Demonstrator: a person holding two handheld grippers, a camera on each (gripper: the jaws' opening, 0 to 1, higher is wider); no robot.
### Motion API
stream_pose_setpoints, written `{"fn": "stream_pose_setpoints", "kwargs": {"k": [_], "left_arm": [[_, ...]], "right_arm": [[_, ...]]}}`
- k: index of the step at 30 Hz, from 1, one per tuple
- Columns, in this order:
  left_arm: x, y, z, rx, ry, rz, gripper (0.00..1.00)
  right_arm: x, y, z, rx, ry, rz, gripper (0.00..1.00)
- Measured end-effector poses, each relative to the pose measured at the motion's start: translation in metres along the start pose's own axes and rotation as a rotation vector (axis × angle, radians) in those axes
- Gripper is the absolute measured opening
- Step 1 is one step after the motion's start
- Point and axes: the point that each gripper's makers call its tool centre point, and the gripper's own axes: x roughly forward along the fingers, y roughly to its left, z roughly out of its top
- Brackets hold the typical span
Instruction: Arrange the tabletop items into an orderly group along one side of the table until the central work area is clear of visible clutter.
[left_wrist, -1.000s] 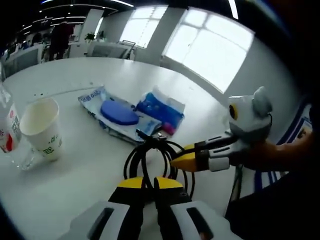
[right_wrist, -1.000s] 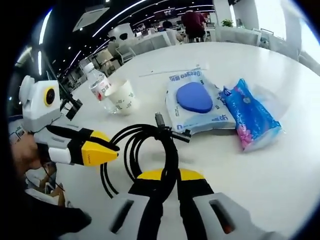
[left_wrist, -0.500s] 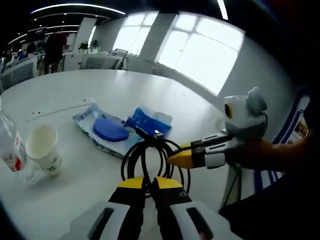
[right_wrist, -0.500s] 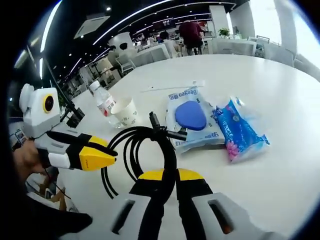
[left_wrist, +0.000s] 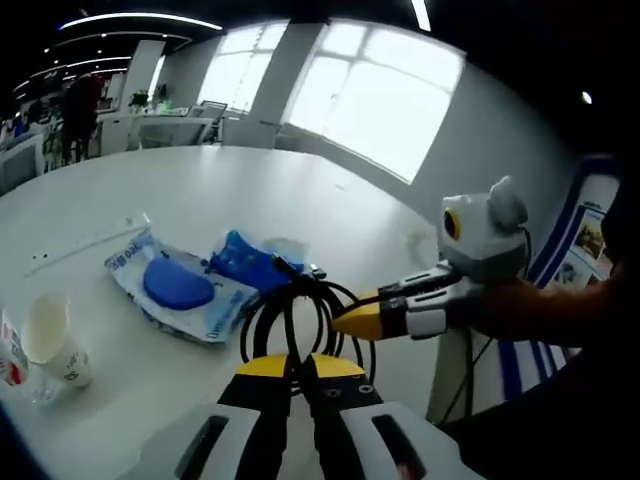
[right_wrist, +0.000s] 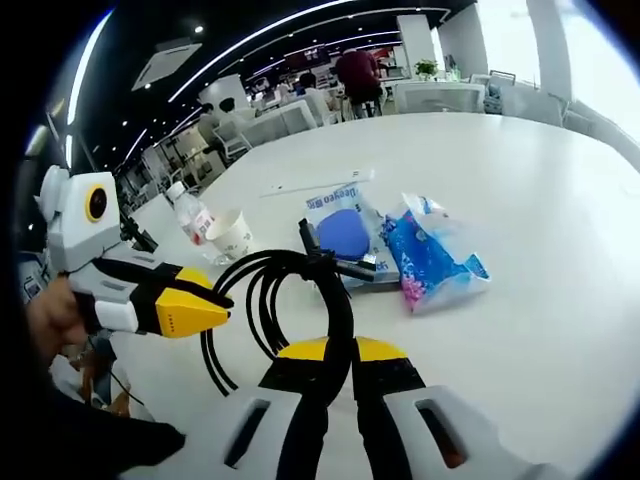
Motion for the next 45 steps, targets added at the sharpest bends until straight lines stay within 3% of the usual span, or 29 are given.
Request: {"fn": "stream_pose_setpoints", "kwargs": {"k": [13, 21, 36, 45], "left_arm": [[0.029, -0.02, 0.007, 0.032, 0.018, -0.065, 0.04], [0.052, -0.033, -0.003, 0.049, 0.09, -0.11, 0.05], [0.086, -0.026, -0.025, 0.027, 0.2, -0.127, 0.05], [0.097, -0.02, -0.025, -0.012, 0.208, -0.119, 0.05]], "right_arm": [[-0.015, -0.036, -0.005, 0.038, -0.004, -0.071, 0.03], [-0.012, -0.059, -0.02, 0.053, 0.028, -0.107, 0.03], [0.006, -0.076, -0.054, 0.135, 0.127, -0.122, 0.03], [0.015, -0.079, -0.061, 0.153, 0.132, -0.153, 0.04]]}}
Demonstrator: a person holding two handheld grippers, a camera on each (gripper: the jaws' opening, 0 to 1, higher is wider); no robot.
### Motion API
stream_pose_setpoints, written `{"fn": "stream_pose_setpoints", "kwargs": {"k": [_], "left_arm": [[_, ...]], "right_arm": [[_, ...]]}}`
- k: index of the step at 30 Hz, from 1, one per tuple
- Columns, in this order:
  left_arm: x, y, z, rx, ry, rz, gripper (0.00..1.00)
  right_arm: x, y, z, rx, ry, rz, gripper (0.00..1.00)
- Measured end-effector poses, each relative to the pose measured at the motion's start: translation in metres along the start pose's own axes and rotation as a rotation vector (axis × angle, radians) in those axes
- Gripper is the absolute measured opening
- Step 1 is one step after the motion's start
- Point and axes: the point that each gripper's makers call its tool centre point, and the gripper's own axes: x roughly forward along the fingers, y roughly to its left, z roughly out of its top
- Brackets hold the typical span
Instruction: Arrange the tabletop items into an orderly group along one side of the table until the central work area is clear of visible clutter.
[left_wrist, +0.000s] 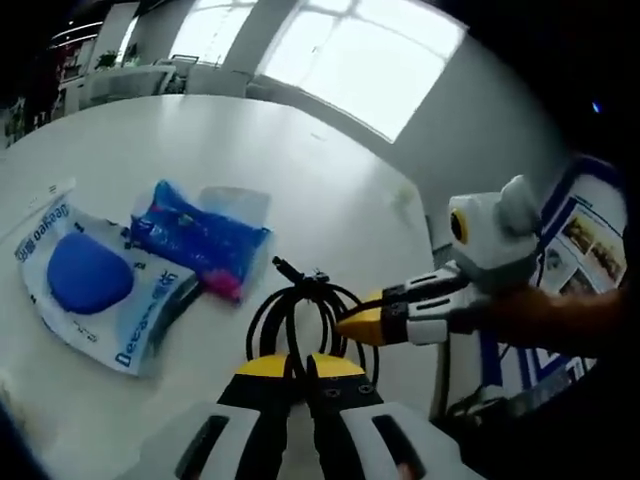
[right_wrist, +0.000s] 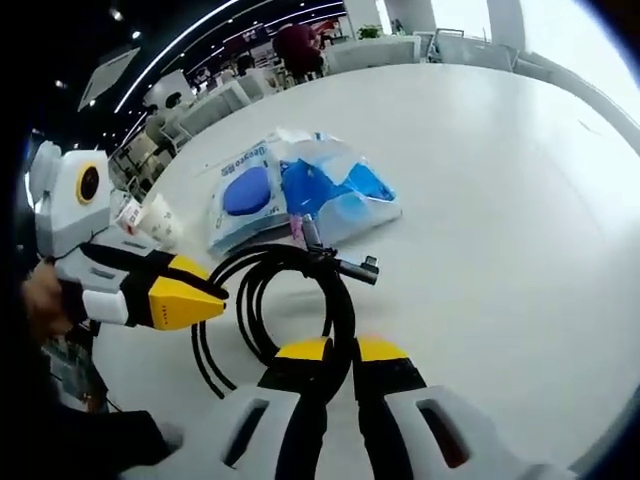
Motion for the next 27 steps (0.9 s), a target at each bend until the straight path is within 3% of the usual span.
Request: {"fn": "stream_pose_setpoints", "kwargs": {"k": [9, 13, 21, 27], "left_arm": [[0.008, 0.01, -0.002, 0.029, 0.016, 0.04, 0.05], [0.009, 0.016, -0.011, 0.104, 0.081, 0.064, 0.07], [0.009, 0.021, -0.008, 0.082, 0.053, 0.061, 0.08], [0.0, 0.026, 0.011, 0.091, -0.038, 0.064, 0.06]], "right_arm": [[0.008, -0.005, 0.0, -0.002, 0.014, -0.06, 0.06], [0.012, -0.003, -0.003, -0.018, 0.028, -0.07, 0.06], [0.013, -0.003, -0.003, -0.049, 0.025, -0.089, 0.08], [0.007, -0.007, -0.001, -0.054, 0.026, -0.11, 0.15]]}}
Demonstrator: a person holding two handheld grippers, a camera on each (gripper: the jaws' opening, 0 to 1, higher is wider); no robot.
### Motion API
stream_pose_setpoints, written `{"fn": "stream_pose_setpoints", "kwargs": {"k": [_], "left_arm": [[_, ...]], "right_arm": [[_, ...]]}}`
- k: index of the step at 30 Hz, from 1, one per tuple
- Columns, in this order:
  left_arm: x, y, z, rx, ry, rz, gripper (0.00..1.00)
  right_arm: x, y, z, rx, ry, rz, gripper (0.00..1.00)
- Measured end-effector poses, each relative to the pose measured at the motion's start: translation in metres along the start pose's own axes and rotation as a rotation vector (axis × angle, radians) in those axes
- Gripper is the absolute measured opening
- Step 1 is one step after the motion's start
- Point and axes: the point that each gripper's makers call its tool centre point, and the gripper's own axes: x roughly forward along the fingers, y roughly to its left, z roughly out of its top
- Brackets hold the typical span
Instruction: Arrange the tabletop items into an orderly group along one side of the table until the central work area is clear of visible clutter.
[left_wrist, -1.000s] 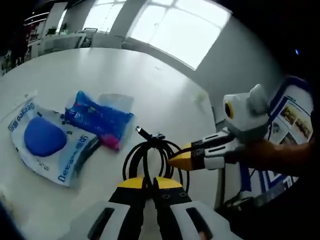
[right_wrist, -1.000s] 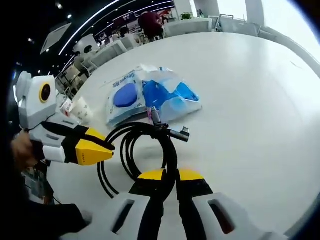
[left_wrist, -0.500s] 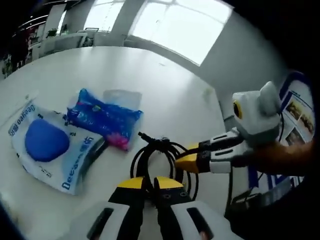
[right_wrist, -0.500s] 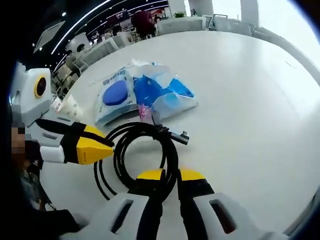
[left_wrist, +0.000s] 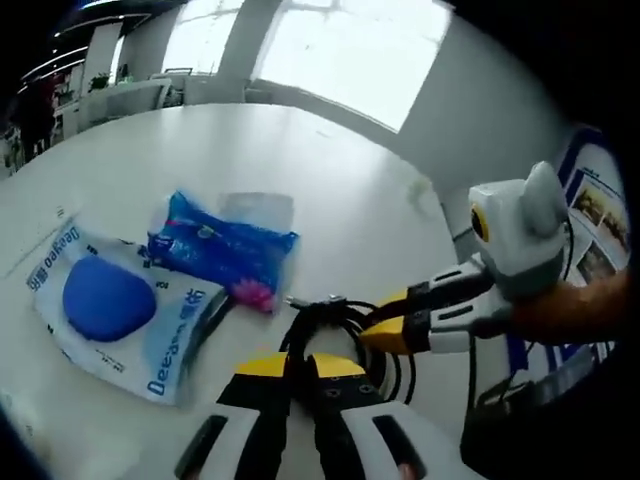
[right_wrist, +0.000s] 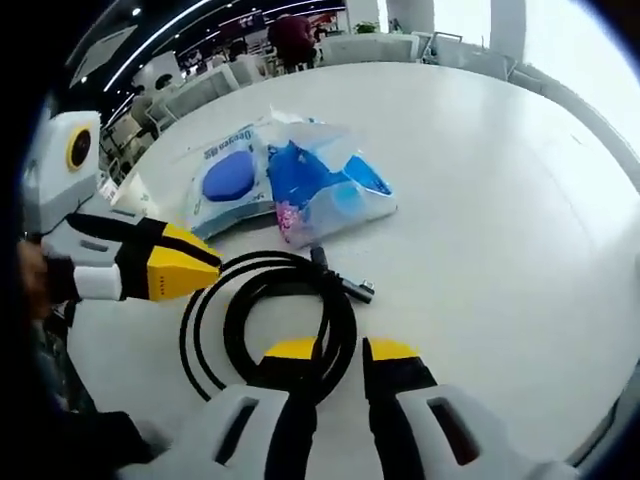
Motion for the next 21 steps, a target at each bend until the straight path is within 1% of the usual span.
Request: {"fn": "stream_pose_setpoints", "kwargs": {"k": [1, 2, 5, 6, 8, 11, 12, 14, 17, 21], "left_arm": [[-0.002, -0.001, 0.003, -0.023, -0.009, -0.018, 0.08], [-0.004, 0.002, 0.003, -0.022, -0.005, -0.019, 0.1], [-0.006, 0.007, 0.005, -0.003, -0.014, -0.011, 0.11], [-0.009, 0.013, 0.007, 0.007, -0.021, 0.001, 0.12], [-0.011, 0.017, 0.01, 0.016, -0.034, 0.008, 0.14], [-0.013, 0.027, 0.014, 0.036, -0.04, 0.022, 0.24], [-0.014, 0.031, 0.015, 0.038, -0.041, 0.024, 0.26], [-0.015, 0.036, 0.016, 0.039, -0.038, 0.022, 0.28], [-0.016, 0.041, 0.02, 0.06, -0.042, 0.017, 0.32], [-0.017, 0.046, 0.028, 0.086, -0.042, 0.019, 0.33]], "right_arm": [[0.0, 0.0, 0.0, 0.004, 0.002, 0.001, 0.15], [0.001, 0.0, 0.0, 0.009, 0.002, 0.004, 0.15], [0.001, -0.004, 0.0, 0.021, 0.004, -0.001, 0.2], [-0.004, -0.005, 0.002, 0.021, -0.009, -0.011, 0.21], [-0.007, -0.007, 0.006, 0.022, -0.03, -0.014, 0.22], [-0.008, -0.01, 0.013, 0.035, -0.056, -0.023, 0.3], [-0.01, -0.012, 0.019, 0.039, -0.084, -0.034, 0.35], [-0.011, -0.01, 0.022, 0.048, -0.09, -0.028, 0.4], [-0.012, -0.007, 0.028, 0.048, -0.097, -0.019, 0.4], [-0.01, -0.003, 0.038, 0.049, -0.112, -0.011, 0.41]]}}
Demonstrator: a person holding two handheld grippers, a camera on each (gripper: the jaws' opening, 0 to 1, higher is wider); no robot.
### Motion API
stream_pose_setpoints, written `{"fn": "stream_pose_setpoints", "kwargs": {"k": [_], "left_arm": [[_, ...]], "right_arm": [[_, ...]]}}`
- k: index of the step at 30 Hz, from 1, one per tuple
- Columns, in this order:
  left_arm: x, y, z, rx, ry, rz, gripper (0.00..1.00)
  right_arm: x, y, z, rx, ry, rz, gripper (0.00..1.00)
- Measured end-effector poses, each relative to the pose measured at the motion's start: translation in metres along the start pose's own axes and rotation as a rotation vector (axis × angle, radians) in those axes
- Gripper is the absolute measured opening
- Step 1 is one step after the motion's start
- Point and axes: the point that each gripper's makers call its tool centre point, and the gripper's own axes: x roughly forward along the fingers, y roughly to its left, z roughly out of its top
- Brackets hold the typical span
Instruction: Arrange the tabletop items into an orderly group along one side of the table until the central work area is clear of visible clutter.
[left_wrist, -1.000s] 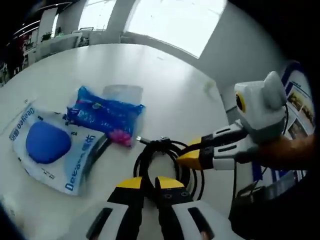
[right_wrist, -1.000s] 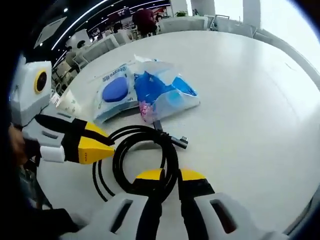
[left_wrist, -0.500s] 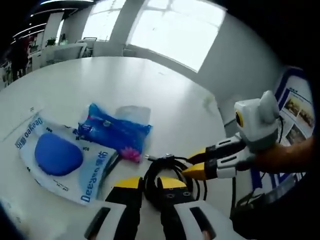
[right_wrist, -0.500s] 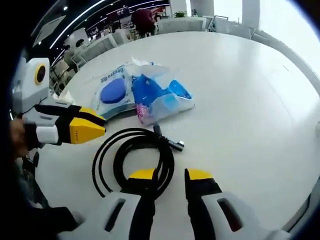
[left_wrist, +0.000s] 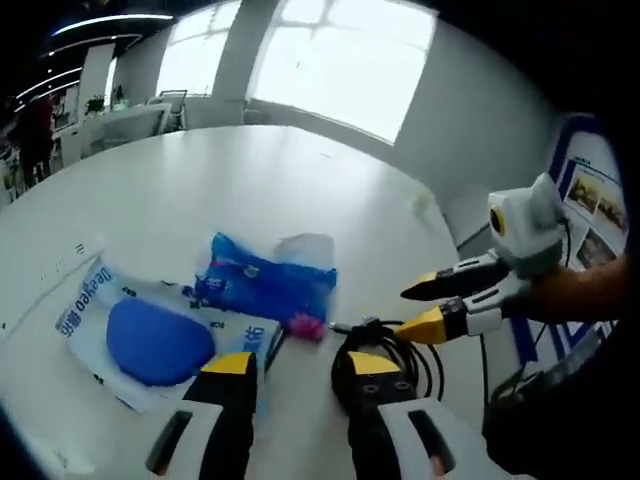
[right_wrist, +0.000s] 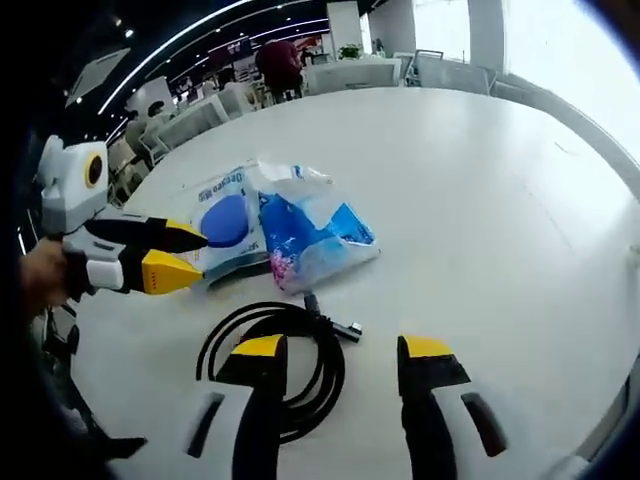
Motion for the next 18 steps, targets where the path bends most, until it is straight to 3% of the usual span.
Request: {"fn": "stream_pose_setpoints", "kwargs": {"k": [18], "left_arm": [[0.015, 0.049, 0.038, 0.112, 0.017, 0.042, 0.31]], "right_arm": [[0.019, 0.011, 0.026, 0.032, -0.037, 0.012, 0.37]]}}
